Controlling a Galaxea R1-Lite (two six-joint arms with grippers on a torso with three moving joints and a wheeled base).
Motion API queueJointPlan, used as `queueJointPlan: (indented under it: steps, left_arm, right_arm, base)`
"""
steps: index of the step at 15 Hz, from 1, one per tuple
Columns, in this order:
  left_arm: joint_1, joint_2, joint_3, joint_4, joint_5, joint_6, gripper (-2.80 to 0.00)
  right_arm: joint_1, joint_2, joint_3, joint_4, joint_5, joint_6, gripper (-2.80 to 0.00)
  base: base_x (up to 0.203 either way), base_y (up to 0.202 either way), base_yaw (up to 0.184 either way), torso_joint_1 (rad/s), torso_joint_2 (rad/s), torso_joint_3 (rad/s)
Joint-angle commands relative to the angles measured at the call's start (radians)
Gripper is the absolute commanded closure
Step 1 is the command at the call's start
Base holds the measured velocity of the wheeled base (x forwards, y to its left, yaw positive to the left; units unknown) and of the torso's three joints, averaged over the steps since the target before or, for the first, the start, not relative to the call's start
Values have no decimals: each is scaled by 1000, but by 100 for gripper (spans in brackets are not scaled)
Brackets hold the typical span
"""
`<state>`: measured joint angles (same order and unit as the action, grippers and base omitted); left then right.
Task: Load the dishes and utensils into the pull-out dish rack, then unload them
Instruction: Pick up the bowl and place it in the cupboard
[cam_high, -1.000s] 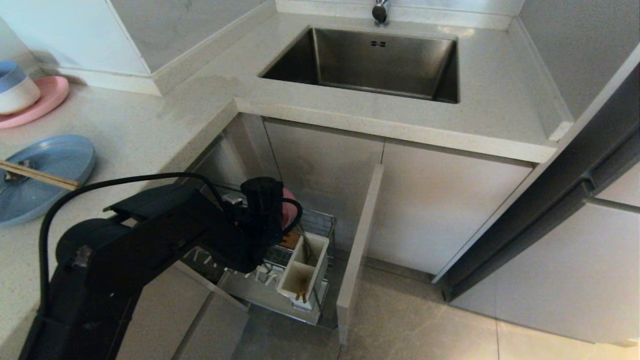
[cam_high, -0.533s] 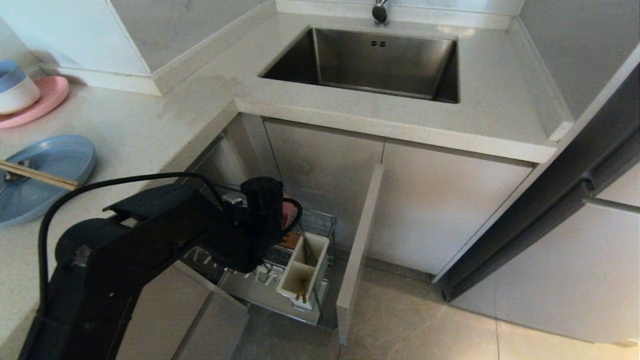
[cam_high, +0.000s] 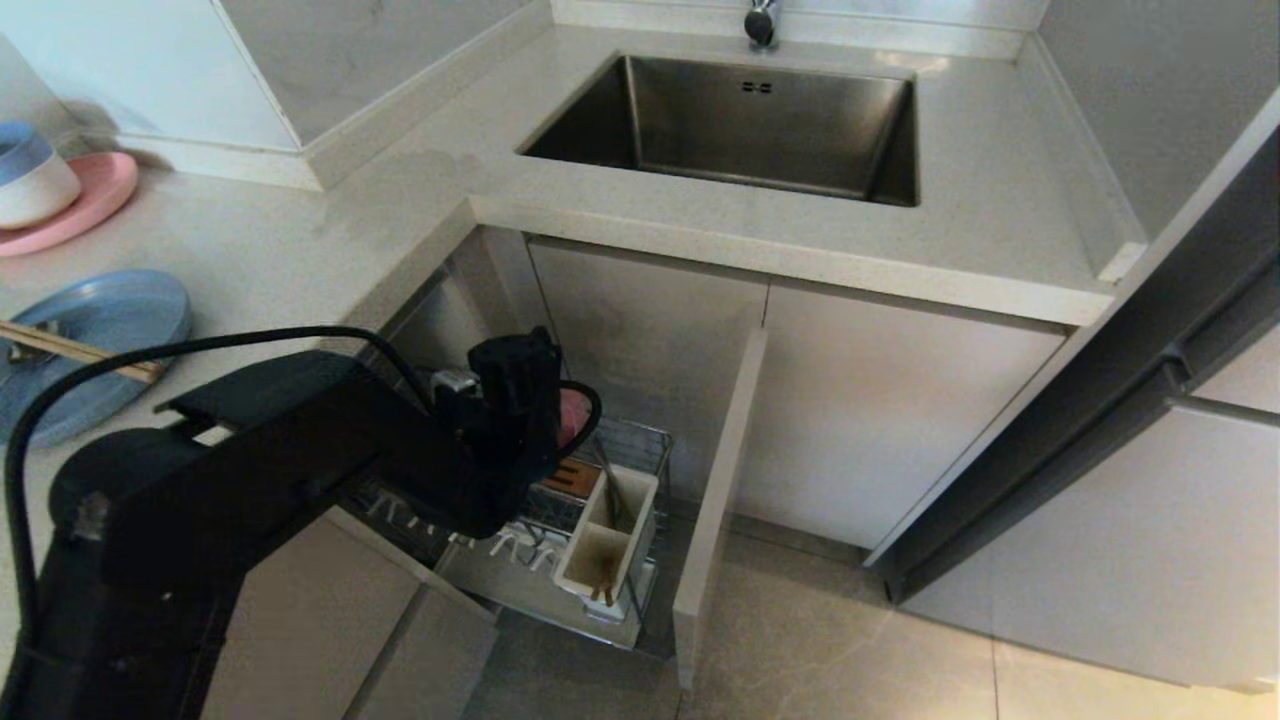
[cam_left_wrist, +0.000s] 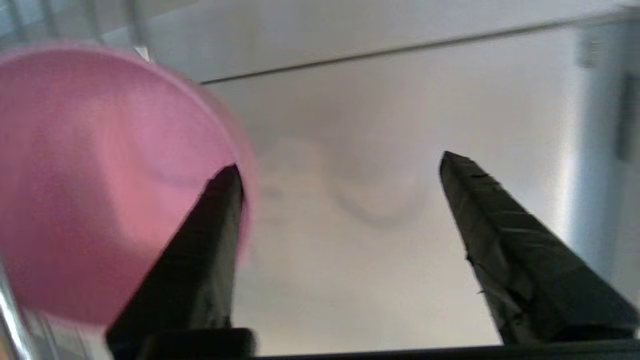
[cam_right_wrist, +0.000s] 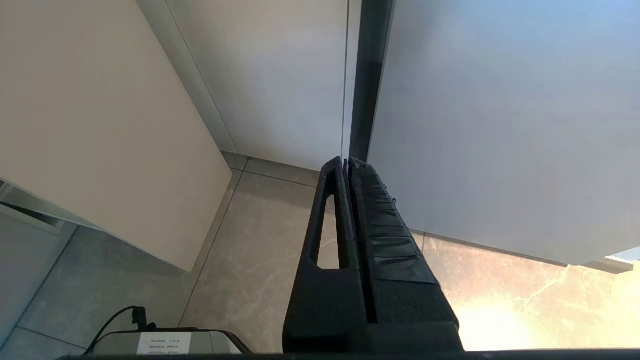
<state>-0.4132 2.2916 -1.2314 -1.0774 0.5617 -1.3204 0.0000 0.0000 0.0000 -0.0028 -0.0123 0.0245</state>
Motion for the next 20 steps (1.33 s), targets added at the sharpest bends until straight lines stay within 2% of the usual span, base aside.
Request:
queueJointPlan:
  steps: [1,5,8,9,11,13,17,19,20]
  left_arm:
    - [-12,-59,28,-6,6,-2,-280]
    - [-21,-162,172,-6,44,-2,-280]
    - [-49,-227,189,-6,56,4,-280]
    - [-65,-248,192,-5,67,7,0]
    - [-94,-301,204,44,79,45,0]
    - [-110,-378,211,145,80,54,0]
    - [-158,-552,220,479,81,72,0]
    - [-204,-638,210,633,82,111,0]
    - [-241,-682,199,691,88,152,0]
  right_arm:
    - [0,2,0,0,0,0,0]
    - [0,0,0,0,0,0,0]
    - [0,0,0,0,0,0,0]
    - [0,1,0,0,0,0,0]
    - [0,2,0,0,0,0,0]
    - [0,0,0,0,0,0,0]
    - [0,2,0,0,0,0,0]
    - [0,0,0,0,0,0,0]
    - [0,0,0,0,0,0,0]
  base:
    - [0,0,0,0,0,0]
    - [0,0,0,0,0,0]
    - [0,0,0,0,0,0]
    - [0,0,0,0,0,0]
    - [0,0,0,0,0,0]
    - [0,0,0,0,0,0]
    - [0,0,0,0,0,0]
    - [0,0,0,0,0,0]
    - [0,0,0,0,0,0]
